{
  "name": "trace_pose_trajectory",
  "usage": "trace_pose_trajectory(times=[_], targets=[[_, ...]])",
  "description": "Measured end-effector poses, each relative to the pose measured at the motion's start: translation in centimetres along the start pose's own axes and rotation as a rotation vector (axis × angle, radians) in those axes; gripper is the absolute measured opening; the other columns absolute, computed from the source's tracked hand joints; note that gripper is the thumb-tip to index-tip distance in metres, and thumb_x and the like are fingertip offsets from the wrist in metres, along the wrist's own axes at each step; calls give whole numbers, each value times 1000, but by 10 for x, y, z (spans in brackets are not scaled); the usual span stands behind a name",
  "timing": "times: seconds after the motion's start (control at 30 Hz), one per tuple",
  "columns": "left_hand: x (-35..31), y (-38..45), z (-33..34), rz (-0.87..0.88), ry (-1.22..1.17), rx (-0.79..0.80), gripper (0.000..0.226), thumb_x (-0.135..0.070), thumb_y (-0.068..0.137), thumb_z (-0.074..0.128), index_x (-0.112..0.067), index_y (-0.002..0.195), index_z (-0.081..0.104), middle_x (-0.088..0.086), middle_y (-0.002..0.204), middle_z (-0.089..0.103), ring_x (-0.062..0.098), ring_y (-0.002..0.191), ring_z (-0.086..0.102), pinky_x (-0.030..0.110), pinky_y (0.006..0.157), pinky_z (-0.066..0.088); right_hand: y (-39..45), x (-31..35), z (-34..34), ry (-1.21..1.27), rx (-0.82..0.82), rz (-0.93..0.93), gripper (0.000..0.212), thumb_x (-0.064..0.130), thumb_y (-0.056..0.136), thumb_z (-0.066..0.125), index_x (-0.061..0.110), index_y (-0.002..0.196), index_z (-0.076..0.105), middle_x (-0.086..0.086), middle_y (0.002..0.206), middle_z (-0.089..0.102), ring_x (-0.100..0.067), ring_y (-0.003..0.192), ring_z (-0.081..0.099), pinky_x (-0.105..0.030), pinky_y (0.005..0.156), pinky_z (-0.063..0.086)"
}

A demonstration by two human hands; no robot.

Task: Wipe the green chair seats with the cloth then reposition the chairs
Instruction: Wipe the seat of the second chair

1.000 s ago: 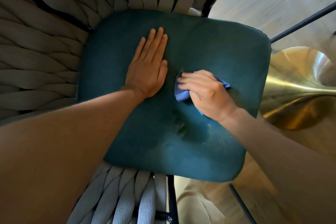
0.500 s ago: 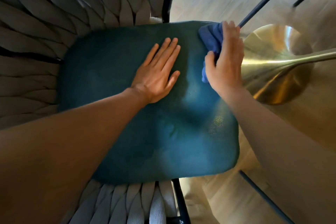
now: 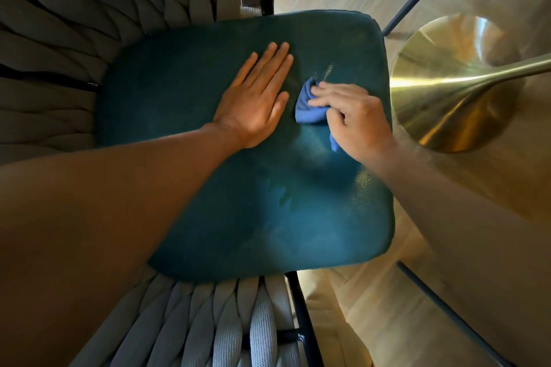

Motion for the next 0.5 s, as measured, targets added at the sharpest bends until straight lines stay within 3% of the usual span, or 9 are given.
trace_pose_trajectory(times=[0.13, 0.2, 0.23, 0.3, 0.37, 0.43, 0.5], targets=[[-3, -2, -7, -39, -29, 17, 61, -30, 106, 27, -4, 160, 21, 11, 169, 15, 27, 157, 9, 42, 128, 5, -10, 8, -2, 192, 277, 159, 41, -8, 81, 47, 15, 86, 81, -2, 101, 78, -15, 102, 72, -29, 97, 53], [-4, -9, -11, -85, -49, 7, 61, -30, 106, 26, -3, 160, 21, 12, 169, 15, 27, 157, 9, 42, 128, 5, -21, 5, -4, 310, 386, 372, 45, -6, 83, 43, 22, 82, 79, -1, 79, 76, -16, 72, 72, -27, 70, 56], [-5, -18, -13, -120, -58, -9, 61, -30, 106, 26, -3, 160, 22, 12, 169, 15, 28, 157, 9, 42, 128, 5, -29, 6, -4, 403, 418, 475, 47, -7, 85, 41, 20, 84, 79, -6, 62, 69, -20, 53, 63, -26, 54, 50], [-6, -44, -14, -205, -84, -55, 60, -29, 105, 28, -1, 159, 24, 14, 168, 17, 29, 157, 11, 43, 128, 6, -41, 13, -7, 579, 407, 624, 47, -8, 88, 36, 12, 90, 78, -16, 43, 46, -25, 36, 43, -24, 41, 38], [-9, -79, -12, -309, -129, -92, 60, -28, 105, 31, 0, 158, 26, 16, 168, 18, 31, 156, 12, 42, 128, 6, -49, 25, -7, 656, 339, 681, 46, -7, 89, 33, 10, 94, 76, -13, 39, 38, -24, 34, 41, -24, 38, 35], [-14, -117, -6, -383, -166, -111, 60, -27, 105, 33, 1, 158, 27, 17, 167, 18, 31, 156, 12, 42, 128, 5, -55, 35, -2, 648, 224, 683, 46, -5, 88, 33, 12, 97, 75, -6, 40, 42, -25, 37, 45, -25, 40, 39], [-22, -152, 0, -406, -175, -128, 59, -26, 105, 37, 1, 157, 29, 16, 167, 20, 30, 156, 12, 44, 128, 7, -56, 47, 5, 570, 104, 621, 47, 2, 86, 36, 19, 103, 77, 8, 62, 64, -22, 61, 64, -34, 60, 56]])
Point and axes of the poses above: each hand's wrist, its own y-axis towards the middle knuckle, its own z-axis out of the palm, x = y × z, the point moved 8 cm from there along y, towards the middle knuckle
